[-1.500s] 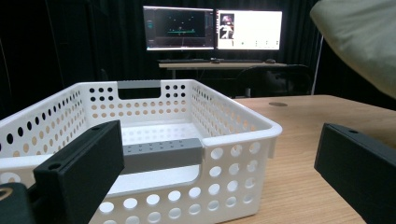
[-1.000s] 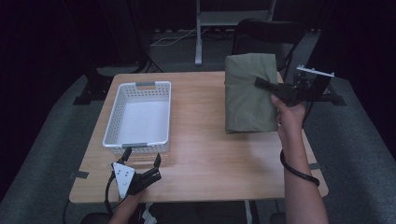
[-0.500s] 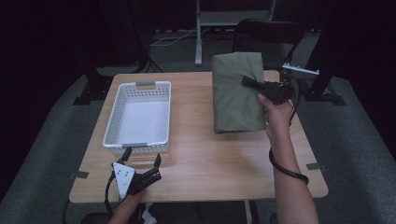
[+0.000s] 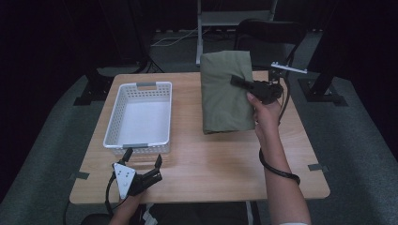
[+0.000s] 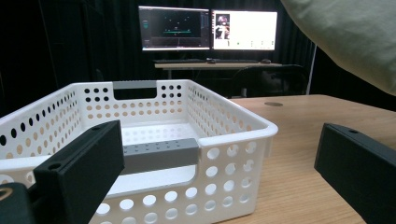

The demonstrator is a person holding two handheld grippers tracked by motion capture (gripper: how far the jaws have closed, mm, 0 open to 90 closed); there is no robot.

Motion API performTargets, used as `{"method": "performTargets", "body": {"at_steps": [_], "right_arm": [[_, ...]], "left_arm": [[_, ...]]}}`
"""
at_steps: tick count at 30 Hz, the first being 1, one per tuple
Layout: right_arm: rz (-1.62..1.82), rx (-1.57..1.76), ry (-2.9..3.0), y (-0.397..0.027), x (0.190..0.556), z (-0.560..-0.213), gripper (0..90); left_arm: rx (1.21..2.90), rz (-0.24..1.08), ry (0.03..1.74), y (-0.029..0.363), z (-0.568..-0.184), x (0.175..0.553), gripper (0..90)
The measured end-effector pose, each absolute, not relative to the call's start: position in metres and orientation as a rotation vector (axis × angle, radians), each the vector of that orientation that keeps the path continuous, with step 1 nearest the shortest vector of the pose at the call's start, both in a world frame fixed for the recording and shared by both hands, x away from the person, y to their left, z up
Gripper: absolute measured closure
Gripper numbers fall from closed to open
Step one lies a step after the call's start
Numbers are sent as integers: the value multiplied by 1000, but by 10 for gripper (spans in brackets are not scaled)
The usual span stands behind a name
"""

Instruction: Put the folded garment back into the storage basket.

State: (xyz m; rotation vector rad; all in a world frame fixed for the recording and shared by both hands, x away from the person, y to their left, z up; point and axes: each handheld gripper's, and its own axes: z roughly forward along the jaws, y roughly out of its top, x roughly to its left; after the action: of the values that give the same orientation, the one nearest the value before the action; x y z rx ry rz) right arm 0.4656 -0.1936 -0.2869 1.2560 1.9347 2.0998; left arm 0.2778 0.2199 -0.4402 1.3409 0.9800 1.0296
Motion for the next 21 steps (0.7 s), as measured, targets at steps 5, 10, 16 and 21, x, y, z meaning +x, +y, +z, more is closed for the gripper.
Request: {"method": "performTargets", "body": {"at_steps": [5,10,16,21], "right_arm": [[2113,1242,1951,-179,469,-286,652],[2162,1248,1937,-168,472,-289,652],[2145,1241,1953,-151,474,-288,651],[2151,1237,1952,-138,474,-285,651]], "left_arm": [[1342,1029,979,220,-440,278,27],[1341,1027,977,220,-440,278,27],[1341,1025,976,220,-440,278,27],[1341,1025,975,220,-440,278,27]]}}
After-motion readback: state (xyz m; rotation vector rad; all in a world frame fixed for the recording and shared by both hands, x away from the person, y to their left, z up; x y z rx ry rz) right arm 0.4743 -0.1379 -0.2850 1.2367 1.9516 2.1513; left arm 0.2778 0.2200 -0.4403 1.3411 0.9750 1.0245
